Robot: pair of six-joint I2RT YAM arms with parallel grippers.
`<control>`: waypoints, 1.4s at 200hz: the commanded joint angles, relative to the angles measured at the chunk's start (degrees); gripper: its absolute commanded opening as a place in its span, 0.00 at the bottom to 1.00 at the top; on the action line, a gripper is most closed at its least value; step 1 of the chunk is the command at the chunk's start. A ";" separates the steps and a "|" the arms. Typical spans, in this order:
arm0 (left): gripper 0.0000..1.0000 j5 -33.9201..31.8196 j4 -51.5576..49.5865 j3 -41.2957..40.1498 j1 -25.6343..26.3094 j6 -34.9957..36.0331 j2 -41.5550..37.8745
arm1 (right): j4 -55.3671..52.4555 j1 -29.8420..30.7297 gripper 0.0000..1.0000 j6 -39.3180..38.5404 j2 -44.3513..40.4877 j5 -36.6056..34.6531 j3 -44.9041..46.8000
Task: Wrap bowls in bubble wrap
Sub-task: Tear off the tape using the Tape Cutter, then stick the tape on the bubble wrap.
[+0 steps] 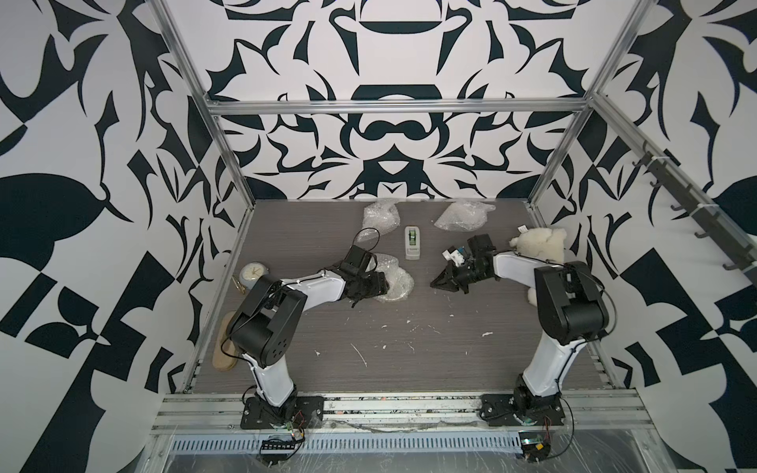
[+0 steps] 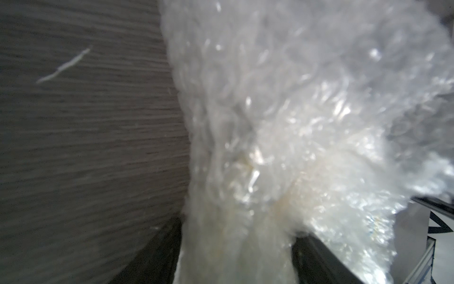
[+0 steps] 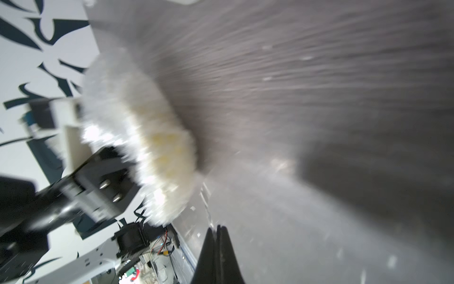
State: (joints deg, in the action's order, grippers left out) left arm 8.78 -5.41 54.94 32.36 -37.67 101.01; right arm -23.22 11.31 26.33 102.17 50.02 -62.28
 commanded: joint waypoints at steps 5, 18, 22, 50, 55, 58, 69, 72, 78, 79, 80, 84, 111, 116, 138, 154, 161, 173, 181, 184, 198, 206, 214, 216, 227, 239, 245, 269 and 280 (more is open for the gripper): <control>0.72 -1.79 -4.65 -0.09 -0.54 0.84 2.57 | -11.13 4.41 0.00 -5.34 -5.24 1.16 -6.54; 0.72 -1.76 -4.70 -0.01 -0.52 0.93 2.47 | -12.37 6.54 0.00 -5.50 -5.85 1.47 -8.52; 0.72 -1.74 -4.70 -0.01 -0.54 0.93 2.34 | -12.33 7.13 0.00 -5.38 -5.96 1.57 -8.91; 0.72 -1.75 -4.54 -0.26 -0.49 0.84 1.87 | -12.06 11.05 0.00 -5.05 -4.15 2.88 -12.66; 0.72 -1.74 -4.52 -0.27 -0.46 0.84 1.76 | -11.46 11.77 0.00 -4.82 -3.51 3.03 -13.13; 0.72 -1.78 -4.59 -0.31 -0.50 0.84 1.70 | -11.19 12.06 0.00 -4.58 -3.13 3.17 -13.47; 0.72 -1.87 -4.69 -0.46 -0.53 0.84 1.34 | -10.12 13.29 0.00 -4.09 -1.70 3.63 -14.71; 0.72 -1.92 -4.70 -0.52 -0.50 0.77 1.23 | -9.75 13.57 0.00 -3.93 -1.30 3.60 -14.97; 0.72 -1.92 -4.70 -0.69 -0.42 0.76 0.98 | -8.97 13.88 0.00 -3.52 -0.53 3.53 -15.59; 0.72 -1.96 -4.70 -0.70 -0.44 0.76 0.96 | -8.78 13.94 0.00 -3.46 -0.37 3.52 -15.63; 0.72 -1.99 -4.70 -0.75 -0.45 0.76 0.95 | -8.64 13.97 0.00 -3.33 -0.30 3.51 -15.70; 0.72 -2.05 -4.70 -0.82 -0.48 0.76 0.83 | -8.18 14.14 0.00 -3.10 0.26 3.51 -16.06; 0.72 -1.91 -5.03 -1.13 -0.49 0.58 -0.15 | -5.57 14.40 0.00 -2.35 3.44 3.88 -17.43; 0.72 -1.91 -5.13 -1.25 -0.52 0.58 -0.28 | -5.05 14.44 0.00 -2.26 3.92 4.01 -17.36; 0.72 -2.11 -5.30 -1.39 -0.47 0.58 -0.71 | -4.03 14.44 0.00 -2.30 5.89 4.50 -16.82; 0.72 -2.10 -5.40 -1.32 -0.49 0.58 -0.66 | -3.58 14.44 0.00 -2.38 6.26 4.78 -16.30; 0.72 -2.11 -5.31 -1.32 -0.49 0.58 -0.60 | -3.61 14.44 0.00 -2.42 6.15 4.89 -16.53; 0.72 -2.02 -5.23 -1.26 -0.53 0.58 -0.30 | -3.71 14.44 0.00 -2.16 5.95 5.00 -17.29; 0.72 -1.92 -5.23 -1.07 -0.53 0.58 -0.14 | -3.91 14.53 0.00 -2.04 5.85 4.99 -18.13; 0.72 -1.99 -5.23 -1.02 -0.50 0.58 -0.07 | -3.94 14.57 0.00 -2.05 5.79 5.04 -18.54; 0.72 -1.89 -5.23 -0.89 -0.53 0.58 0.15 | -4.61 14.70 0.00 -2.06 5.76 5.00 -20.24; 0.72 -1.82 -5.18 -0.93 -0.52 0.58 0.15 | -4.80 14.81 0.00 -2.03 5.87 5.17 -21.04; 0.72 -1.80 -5.22 -0.93 -0.44 0.58 0.15 | -4.81 14.79 0.00 -1.99 5.98 5.35 -21.64; 0.72 -1.76 -5.22 -0.90 -0.49 0.58 0.15 | -4.81 14.75 0.00 -2.05 6.06 5.35 -21.74; 0.72 -1.85 -5.23 -0.99 -0.51 0.58 0.06 | -4.70 14.78 0.00 -1.97 6.49 5.40 -22.38; 0.72 -1.83 -5.15 -1.17 -0.49 0.50 0.03 | -4.39 14.87 0.00 -1.81 7.23 5.52 -22.77; 0.72 -1.84 -5.14 -1.23 -0.53 0.49 0.00 | -4.20 14.88 0.00 -1.76 7.63 5.54 -22.88; 0.72 -2.05 -5.05 -1.60 -0.48 0.32 -0.29 | -4.01 14.92 0.00 -2.30 9.29 5.44 -22.25; 0.72 -2.12 -5.13 -1.59 -0.53 0.40 -0.22 | -3.80 14.97 0.00 -2.63 9.65 5.38 -21.26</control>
State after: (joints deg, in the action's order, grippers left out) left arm 8.58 -6.42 55.00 32.32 -37.56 100.71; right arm -27.53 25.98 24.21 110.65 54.43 -83.42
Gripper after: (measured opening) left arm 0.719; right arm 0.045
